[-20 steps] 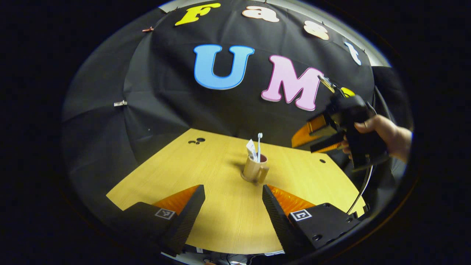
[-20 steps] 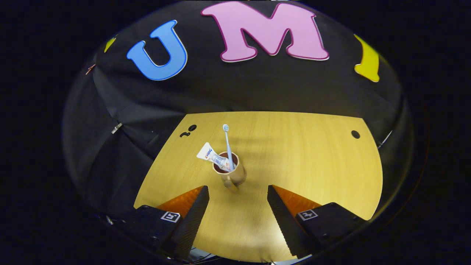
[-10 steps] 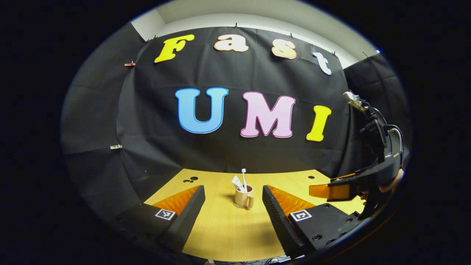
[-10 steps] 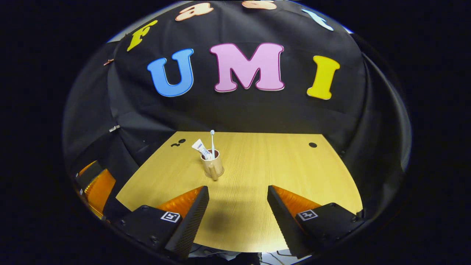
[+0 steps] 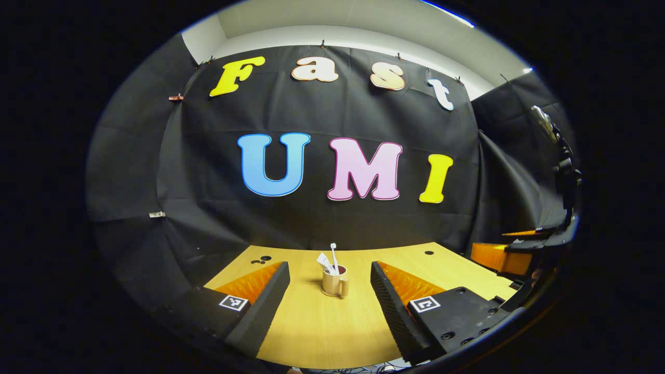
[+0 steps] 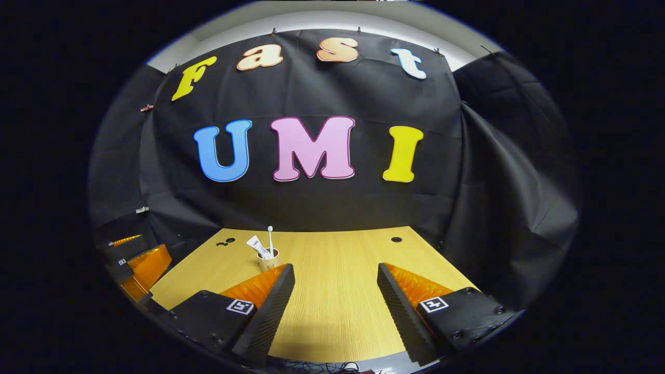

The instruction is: Put the toothbrush and toothpaste on the desktop into the cup, then pick up the cup and place it on the coaster on the desktop.

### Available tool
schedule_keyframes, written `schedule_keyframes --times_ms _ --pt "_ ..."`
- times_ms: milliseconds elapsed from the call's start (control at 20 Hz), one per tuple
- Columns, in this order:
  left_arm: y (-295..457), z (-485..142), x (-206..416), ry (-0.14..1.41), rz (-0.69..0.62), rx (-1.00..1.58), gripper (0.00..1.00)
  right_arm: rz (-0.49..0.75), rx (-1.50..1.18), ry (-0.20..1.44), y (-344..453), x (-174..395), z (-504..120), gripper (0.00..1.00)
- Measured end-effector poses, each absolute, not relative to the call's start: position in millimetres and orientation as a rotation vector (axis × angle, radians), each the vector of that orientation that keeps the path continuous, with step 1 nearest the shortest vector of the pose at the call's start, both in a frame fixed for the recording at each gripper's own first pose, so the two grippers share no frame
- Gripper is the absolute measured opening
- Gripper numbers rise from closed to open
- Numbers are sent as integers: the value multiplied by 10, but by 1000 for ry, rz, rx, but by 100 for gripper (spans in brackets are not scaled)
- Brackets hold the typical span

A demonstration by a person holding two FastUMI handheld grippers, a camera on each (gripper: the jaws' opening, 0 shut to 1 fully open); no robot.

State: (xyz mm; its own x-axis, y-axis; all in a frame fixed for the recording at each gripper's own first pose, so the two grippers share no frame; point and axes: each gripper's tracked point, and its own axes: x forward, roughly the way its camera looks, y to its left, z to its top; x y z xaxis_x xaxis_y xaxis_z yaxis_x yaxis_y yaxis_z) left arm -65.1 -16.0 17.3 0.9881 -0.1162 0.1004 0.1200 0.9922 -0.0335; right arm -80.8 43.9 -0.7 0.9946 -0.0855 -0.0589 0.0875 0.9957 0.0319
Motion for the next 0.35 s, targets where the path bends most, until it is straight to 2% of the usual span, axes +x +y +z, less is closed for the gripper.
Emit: schedule_keyframes --times_ms 250,350 --pt "-152 106 -616 -66 -136 -46 98 -127 33 69 327 -750 -48 98" --pt "-177 78 -626 -56 -148 -54 98 -107 59 57 428 -763 -17 98"
